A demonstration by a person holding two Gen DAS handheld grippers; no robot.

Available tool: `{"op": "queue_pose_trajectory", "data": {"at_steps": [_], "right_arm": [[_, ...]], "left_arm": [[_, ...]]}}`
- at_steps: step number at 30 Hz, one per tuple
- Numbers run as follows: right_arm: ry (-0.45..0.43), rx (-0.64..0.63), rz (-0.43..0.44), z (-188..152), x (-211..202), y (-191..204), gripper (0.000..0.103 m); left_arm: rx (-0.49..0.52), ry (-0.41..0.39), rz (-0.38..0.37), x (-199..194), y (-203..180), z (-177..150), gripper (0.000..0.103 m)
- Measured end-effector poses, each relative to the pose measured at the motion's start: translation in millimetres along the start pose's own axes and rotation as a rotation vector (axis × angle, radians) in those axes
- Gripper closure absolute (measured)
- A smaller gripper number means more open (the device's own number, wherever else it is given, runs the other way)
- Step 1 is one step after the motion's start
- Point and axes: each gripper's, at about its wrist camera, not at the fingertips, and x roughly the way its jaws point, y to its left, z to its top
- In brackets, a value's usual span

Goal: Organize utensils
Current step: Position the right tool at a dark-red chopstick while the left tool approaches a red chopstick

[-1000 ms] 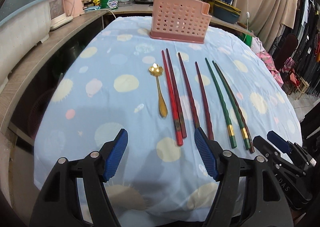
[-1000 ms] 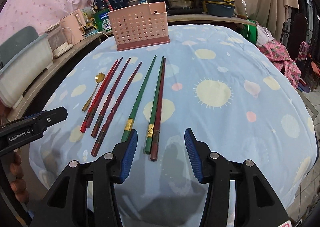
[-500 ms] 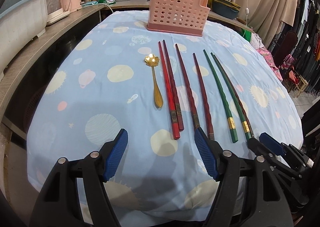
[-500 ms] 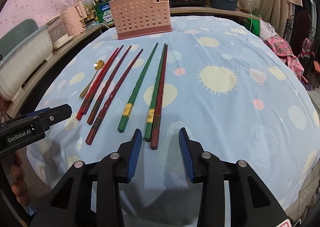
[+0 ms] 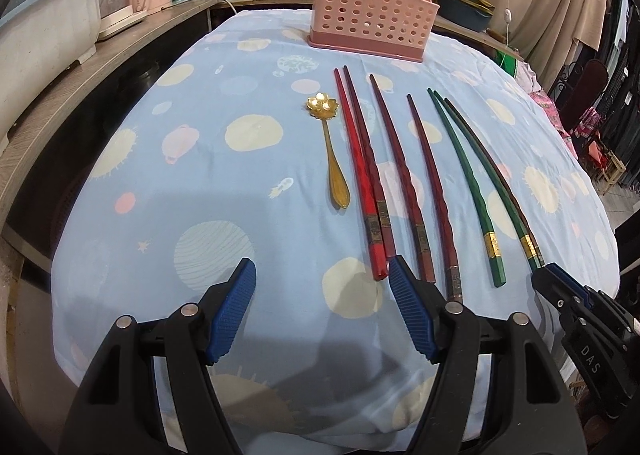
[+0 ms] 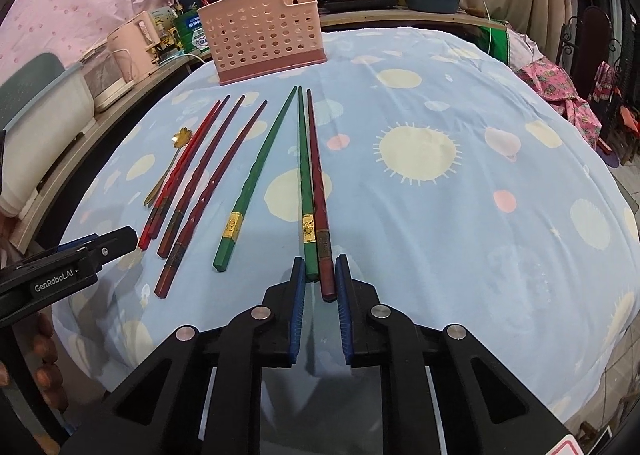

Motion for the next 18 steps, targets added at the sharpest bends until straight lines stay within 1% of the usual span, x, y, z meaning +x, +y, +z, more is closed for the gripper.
{"op": "queue_pose_trajectory", "data": {"at_steps": [5,8,10,13,15,18], "right_arm": [[0.000,0.002,0.002,0.4,0.0,-0.4,0.089],[0.000,0.003,0.003,0.3,-0.1,-0.4,0.089],[0.000,0.005,0.006,0.5,-0.1,-1.0,0.089],[0.000,0.009,0.012,1.2,-0.1,-3.0,0.089],[0.004,0.013,0.017,1.6,-0.2,-3.7,0.089],[0.008,0.018,0.028,1.7,-2.1,-5.2,0.089]], "left_arm": [[0.030,0.000,0.005,5.3,-4.9,-0.7,0.043],[0.046,-0.008,0.013,6.1,-6.0,-1.2,0.051],[0.048,-0.011,0.017,6.1,-4.4,-1.0,0.059],[0.042,-0.013,0.011,5.4,-0.4,-0.6,0.065],[0.039,-0.012,0.005,4.7,1.9,-0.7,0.067],[0.036,-0.010,-0.003,3.8,3.5,-0.7,0.067]]}}
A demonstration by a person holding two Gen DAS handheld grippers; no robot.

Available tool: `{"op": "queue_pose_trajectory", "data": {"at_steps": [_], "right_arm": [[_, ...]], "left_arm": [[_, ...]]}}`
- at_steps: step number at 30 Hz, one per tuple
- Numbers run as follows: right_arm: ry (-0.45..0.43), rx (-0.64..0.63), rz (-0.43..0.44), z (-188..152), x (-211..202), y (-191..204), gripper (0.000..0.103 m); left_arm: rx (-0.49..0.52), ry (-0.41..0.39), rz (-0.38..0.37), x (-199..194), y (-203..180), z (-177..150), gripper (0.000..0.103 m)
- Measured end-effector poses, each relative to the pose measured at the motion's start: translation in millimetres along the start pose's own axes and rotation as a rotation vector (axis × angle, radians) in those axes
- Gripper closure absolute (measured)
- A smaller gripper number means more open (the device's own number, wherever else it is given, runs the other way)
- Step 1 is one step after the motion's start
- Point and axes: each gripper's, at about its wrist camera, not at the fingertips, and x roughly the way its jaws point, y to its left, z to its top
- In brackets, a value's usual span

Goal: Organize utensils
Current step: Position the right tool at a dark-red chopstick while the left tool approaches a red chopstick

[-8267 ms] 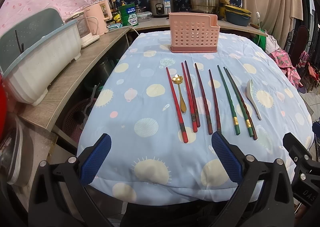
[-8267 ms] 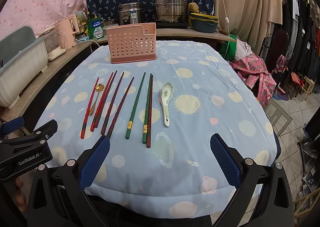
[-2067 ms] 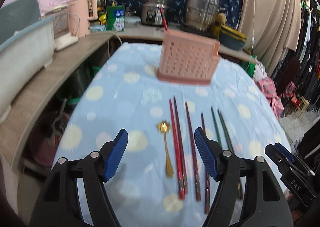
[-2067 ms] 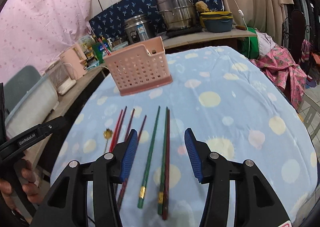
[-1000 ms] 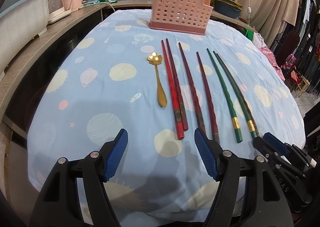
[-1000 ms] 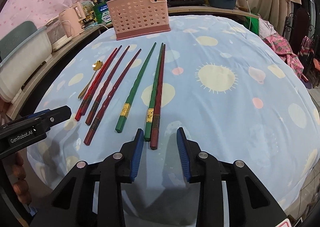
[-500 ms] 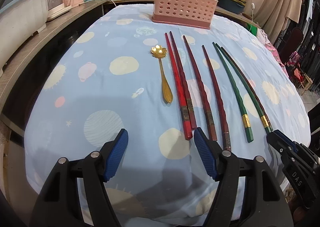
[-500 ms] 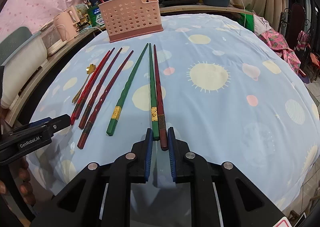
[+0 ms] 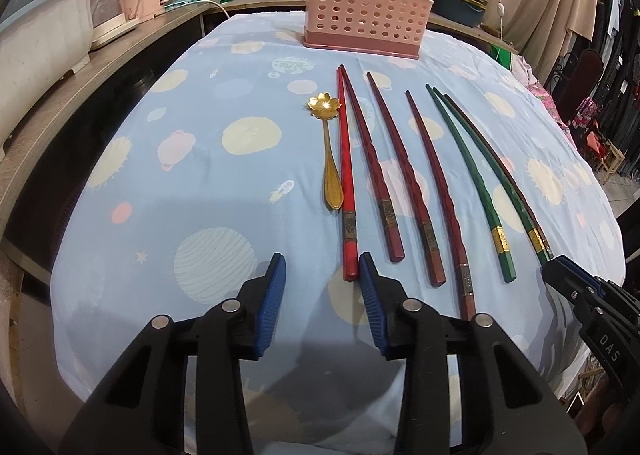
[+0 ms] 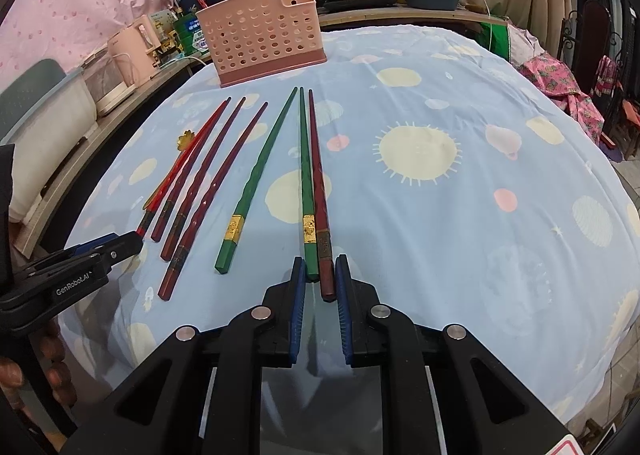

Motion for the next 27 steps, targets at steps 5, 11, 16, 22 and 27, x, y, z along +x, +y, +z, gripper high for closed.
{"op": "queue_pose_trajectory", "data": {"at_steps": [5,11,16,22,27], "right_arm": [[0.004,-0.005,0.005,-3,-5,-2,0.089],[0.009,-0.009,-0.003,-8,-9,-6,0.089],[0.002,-0.007,-0.017,-7,-6,-8,0.091],[0.001,-0.005,-0.020,0,0,-9,0.091],[-0.006,-0.019,-0.025,7,8,-6,0.091]], "left_arm": [[0.004,0.000,-0.003,-1,0,-1,0.067],[0.001,-0.001,-0.008,-2,2,-3,0.067],[0.000,-0.001,-0.008,-2,2,-3,0.067],[-0.013,0.000,-0.010,0,4,1,0.067],[-0.003,-0.005,0.002,5,2,6,0.067]]}}
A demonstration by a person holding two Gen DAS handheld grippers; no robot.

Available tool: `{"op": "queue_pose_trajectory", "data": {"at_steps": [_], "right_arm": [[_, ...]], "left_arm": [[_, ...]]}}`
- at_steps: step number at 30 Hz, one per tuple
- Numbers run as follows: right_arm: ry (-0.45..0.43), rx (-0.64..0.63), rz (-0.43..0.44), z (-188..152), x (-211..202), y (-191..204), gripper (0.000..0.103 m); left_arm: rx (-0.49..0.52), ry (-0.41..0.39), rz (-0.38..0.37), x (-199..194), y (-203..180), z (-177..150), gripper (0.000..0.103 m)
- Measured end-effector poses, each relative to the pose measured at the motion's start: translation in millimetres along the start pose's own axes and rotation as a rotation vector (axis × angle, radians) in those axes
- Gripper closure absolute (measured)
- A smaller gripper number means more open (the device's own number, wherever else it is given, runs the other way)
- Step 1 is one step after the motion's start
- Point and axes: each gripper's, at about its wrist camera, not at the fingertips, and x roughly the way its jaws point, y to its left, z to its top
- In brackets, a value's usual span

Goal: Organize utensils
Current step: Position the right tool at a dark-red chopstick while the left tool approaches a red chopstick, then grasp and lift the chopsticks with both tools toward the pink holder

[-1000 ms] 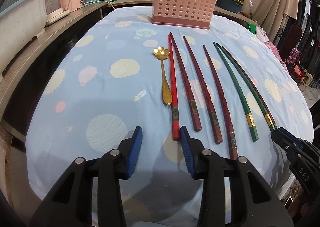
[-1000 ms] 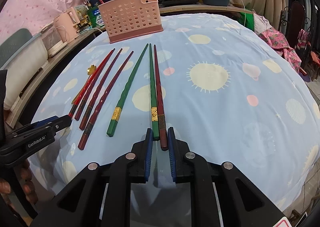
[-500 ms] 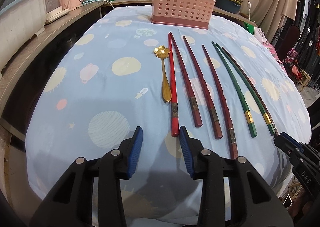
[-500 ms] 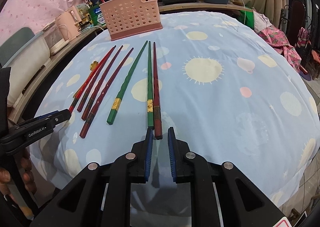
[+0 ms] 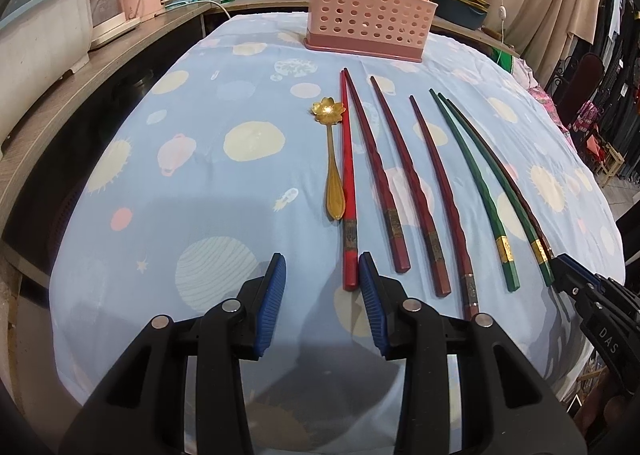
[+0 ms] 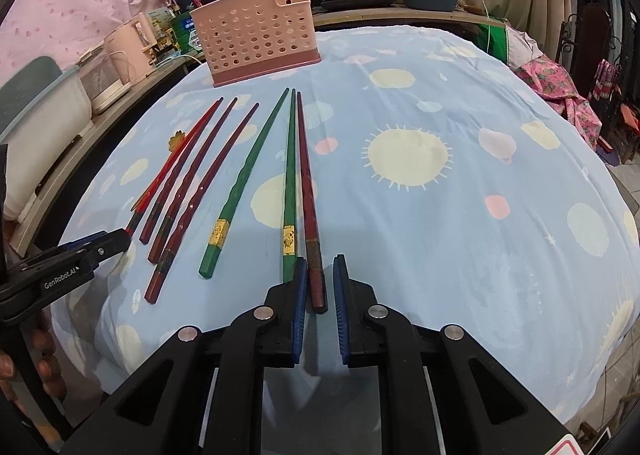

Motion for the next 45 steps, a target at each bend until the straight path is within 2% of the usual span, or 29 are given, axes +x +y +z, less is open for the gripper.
{"op": "queue_pose_trajectory", "data": {"at_steps": [5,8,12,17,29,35,45], "right_arm": [[-0.007,-0.009,-0.002,5,6,3,0.091],[-0.012,-0.017,-0.004,7,9,5,0.091],[-0.015,-0.021,-0.006,9,10,6,0.092],[-0.017,-0.011,-0.001,9,8,4,0.096],[-0.107,0.037,0.041,27,-33,-1,0.096],[-0.183,0.082,0.064,61,-58,-12,0.096],[-0.348,0.093,0.087,136,-89,-27,0.096]], "left_arm": [[0.005,-0.007,0.011,5,-2,5,0.069],[0.014,-0.014,0.016,7,-4,7,0.075],[0.007,-0.012,-0.001,9,-3,11,0.095],[0.010,-0.010,-0.038,3,-6,12,0.096],[0.000,-0.111,-0.067,-48,-9,33,0.096],[0.005,-0.186,-0.060,-73,-8,63,0.096],[-0.017,-0.337,-0.068,-107,-4,140,0.096]]}}
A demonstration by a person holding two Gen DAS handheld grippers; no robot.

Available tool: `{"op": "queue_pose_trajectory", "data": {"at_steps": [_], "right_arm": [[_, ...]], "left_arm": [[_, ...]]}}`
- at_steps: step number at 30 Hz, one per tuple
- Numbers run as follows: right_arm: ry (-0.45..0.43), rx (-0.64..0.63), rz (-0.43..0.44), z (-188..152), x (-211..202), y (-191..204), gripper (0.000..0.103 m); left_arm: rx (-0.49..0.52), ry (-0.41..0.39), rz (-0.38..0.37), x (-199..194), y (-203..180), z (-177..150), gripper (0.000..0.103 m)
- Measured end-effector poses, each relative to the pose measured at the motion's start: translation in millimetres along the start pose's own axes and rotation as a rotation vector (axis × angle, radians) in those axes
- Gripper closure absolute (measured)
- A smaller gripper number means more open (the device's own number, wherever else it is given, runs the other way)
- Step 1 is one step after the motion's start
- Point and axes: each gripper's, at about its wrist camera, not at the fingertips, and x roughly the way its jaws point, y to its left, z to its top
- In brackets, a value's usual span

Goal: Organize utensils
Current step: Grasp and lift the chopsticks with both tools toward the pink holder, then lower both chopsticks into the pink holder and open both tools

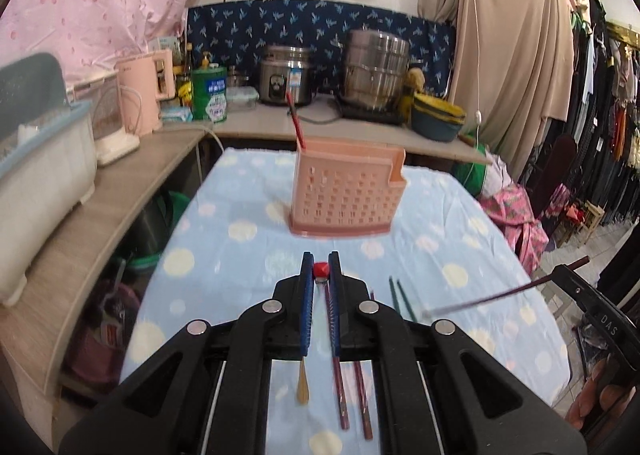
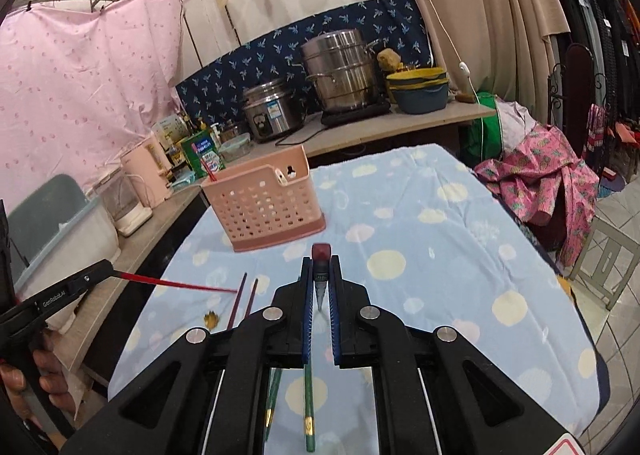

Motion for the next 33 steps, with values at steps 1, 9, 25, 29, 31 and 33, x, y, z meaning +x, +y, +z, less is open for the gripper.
{"op": "queue_pose_trajectory", "data": {"at_steps": [1,9,25,29,31,33], "right_arm": [[-0.007,0.001,0.006,7,2,1,0.096],[-0.089,0.024,0.062,71,21,7,0.096],[-0.300,0.159,0.217,188,92,39,0.096],[-0.289,0.217,0.239,196,124,36,0.096],[-0.271,0.240,0.238,195,140,35,0.096],[-0.245,0.244,0.226,192,157,34,0.096]], "left_arm": [[-0.002,-0.017,0.001,1,0,11,0.096],[-0.023,-0.111,-0.018,3,2,78,0.096],[-0.099,-0.403,0.013,30,5,202,0.096],[-0.114,-0.406,0.017,57,9,209,0.096],[-0.116,-0.390,0.020,74,11,209,0.096],[-0.117,-0.366,0.024,90,13,206,0.096]]}}
